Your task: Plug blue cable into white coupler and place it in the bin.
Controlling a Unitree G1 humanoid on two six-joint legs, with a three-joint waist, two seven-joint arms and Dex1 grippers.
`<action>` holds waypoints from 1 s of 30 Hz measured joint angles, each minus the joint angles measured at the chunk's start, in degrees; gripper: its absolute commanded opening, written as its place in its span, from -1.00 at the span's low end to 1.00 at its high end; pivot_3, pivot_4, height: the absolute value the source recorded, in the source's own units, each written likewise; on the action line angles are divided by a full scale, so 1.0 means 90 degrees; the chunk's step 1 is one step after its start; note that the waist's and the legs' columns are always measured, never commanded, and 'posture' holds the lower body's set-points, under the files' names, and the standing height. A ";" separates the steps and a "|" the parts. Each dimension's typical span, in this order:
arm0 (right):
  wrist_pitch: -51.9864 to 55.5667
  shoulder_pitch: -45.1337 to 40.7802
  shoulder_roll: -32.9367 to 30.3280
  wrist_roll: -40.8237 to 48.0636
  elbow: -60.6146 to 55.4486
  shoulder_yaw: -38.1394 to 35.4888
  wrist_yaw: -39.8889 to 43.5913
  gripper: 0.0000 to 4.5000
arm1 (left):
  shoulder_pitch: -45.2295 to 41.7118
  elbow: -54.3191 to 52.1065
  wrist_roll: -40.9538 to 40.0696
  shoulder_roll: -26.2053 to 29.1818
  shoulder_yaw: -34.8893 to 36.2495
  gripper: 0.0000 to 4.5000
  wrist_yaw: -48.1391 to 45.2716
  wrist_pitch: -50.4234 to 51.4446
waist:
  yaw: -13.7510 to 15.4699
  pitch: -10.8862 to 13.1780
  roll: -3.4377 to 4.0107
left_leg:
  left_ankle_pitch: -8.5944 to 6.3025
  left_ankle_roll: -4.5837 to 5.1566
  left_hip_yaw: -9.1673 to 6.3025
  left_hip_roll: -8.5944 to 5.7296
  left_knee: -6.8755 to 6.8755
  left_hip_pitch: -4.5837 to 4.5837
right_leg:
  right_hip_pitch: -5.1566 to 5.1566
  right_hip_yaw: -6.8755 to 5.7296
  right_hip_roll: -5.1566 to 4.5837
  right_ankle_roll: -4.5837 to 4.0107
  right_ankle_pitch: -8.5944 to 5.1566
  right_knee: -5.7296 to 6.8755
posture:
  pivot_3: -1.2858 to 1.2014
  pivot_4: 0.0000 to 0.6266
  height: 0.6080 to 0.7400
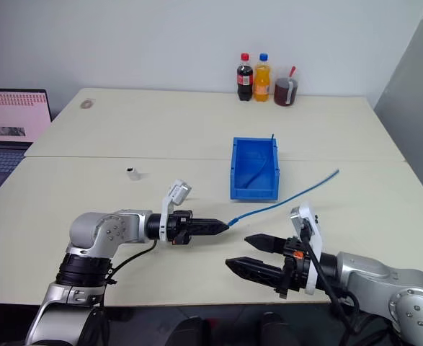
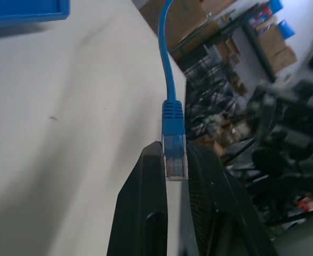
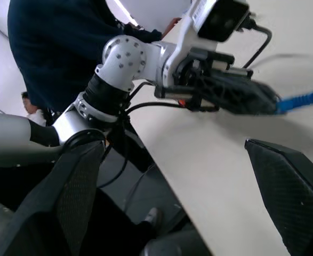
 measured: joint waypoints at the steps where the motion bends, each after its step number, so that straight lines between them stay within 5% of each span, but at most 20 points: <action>1: -0.0047 0.0045 0.0001 0.0002 0.0123 0.0085 -0.0102 1.00 | 0.0000 -0.0141 -0.0258 -0.0107 0.0177 -0.89 0.0146 0.0304 | -0.0012 0.0000 0.0000 | 0.0001 0.0000 -0.0006 -0.0001 0.0001 0.0001 | 0.0000 -0.0004 0.0006 -0.0004 0.0002 0.0002 | 0.03 -0.52 1.00; 9: -0.0594 -0.0265 0.0158 0.0225 0.0730 0.0525 -0.0636 1.00 | 0.0429 -0.1113 -0.1468 -0.0255 0.0529 -0.89 0.0686 0.1444 | -0.0094 0.0001 0.0002 | 0.0001 0.0000 -0.0027 0.0003 -0.0006 0.0003 | 0.0003 -0.0015 0.0018 -0.0014 0.0000 0.0001 | 0.03 -0.52 1.00; 21: -0.0822 -0.0492 -0.0062 0.0833 0.0849 0.0992 -0.0771 1.00 | 0.0610 -0.1282 -0.1968 -0.0134 0.0537 -0.89 0.1172 0.1482 | -0.0065 0.0001 0.0002 | 0.0001 0.0000 -0.0029 0.0001 -0.0006 0.0001 | 0.0002 -0.0020 0.0015 -0.0021 -0.0003 -0.0001 | 0.03 -0.52 1.00; 30: -0.0936 -0.0562 -0.0171 0.0912 0.0933 0.1053 -0.0754 0.05 | 0.0668 -0.1285 -0.2060 -0.0111 0.0529 -0.89 0.1312 0.1332 | -0.0061 0.0001 0.0002 | 0.0001 0.0000 -0.0029 0.0001 -0.0006 0.0000 | 0.0002 -0.0020 0.0014 -0.0023 -0.0004 0.0000 | 0.03 -0.52 1.00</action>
